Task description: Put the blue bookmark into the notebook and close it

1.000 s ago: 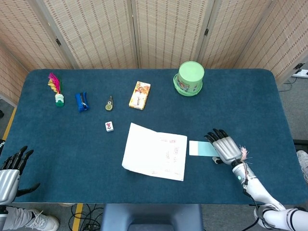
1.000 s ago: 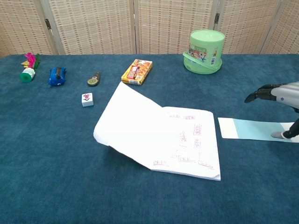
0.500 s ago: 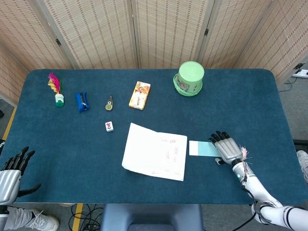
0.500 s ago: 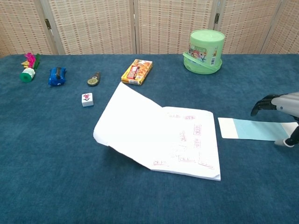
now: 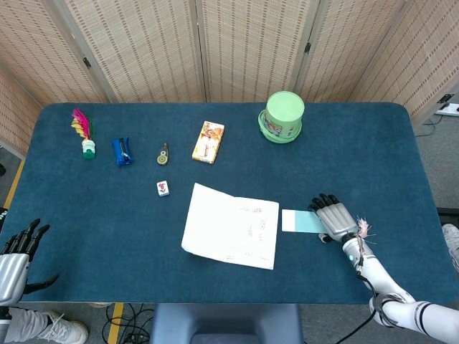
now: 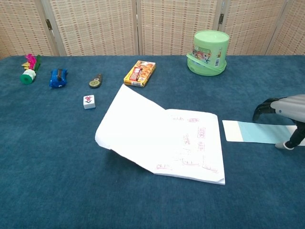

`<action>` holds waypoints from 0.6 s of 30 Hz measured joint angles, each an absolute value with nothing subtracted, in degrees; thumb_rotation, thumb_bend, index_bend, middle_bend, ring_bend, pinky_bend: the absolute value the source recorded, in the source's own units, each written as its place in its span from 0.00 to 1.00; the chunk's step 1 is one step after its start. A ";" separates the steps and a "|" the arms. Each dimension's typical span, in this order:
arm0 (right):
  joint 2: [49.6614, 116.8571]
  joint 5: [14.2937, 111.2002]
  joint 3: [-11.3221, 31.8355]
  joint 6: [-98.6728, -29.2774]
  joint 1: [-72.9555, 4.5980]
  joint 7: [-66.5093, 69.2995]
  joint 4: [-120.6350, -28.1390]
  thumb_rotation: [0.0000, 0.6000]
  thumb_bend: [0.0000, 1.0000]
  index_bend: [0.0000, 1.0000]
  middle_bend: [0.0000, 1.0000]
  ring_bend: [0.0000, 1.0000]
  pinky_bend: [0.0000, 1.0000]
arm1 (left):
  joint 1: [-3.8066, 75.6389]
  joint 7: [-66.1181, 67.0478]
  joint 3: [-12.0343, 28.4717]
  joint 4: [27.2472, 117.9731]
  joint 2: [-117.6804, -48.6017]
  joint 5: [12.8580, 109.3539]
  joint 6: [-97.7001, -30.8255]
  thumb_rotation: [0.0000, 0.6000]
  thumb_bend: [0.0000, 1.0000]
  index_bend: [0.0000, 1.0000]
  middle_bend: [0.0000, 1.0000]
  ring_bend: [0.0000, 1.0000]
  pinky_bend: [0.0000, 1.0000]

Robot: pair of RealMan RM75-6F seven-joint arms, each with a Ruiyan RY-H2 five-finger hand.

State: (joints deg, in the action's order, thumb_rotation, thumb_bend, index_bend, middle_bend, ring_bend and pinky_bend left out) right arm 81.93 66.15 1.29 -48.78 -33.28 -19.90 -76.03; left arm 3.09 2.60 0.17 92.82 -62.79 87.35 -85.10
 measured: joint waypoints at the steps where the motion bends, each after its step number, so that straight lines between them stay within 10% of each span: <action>1: 82.01 66.10 1.28 -48.59 -33.34 -19.97 -75.88 1.00 0.18 0.25 0.12 0.00 0.12 | 3.09 2.57 0.16 92.82 -62.78 87.36 -85.10 1.00 0.11 0.11 0.04 0.13 0.18; 18: 82.57 66.57 1.33 -48.16 -33.50 -19.75 -75.00 1.00 0.21 0.30 0.13 0.00 0.12 | 2.96 2.37 0.09 92.57 -62.82 87.14 -85.15 1.00 0.10 0.11 0.04 0.13 0.18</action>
State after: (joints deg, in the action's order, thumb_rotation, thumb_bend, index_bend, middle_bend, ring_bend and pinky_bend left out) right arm 82.57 66.57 1.33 -48.16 -33.50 -19.75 -75.00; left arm 2.96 2.37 0.09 92.57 -62.82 87.14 -85.15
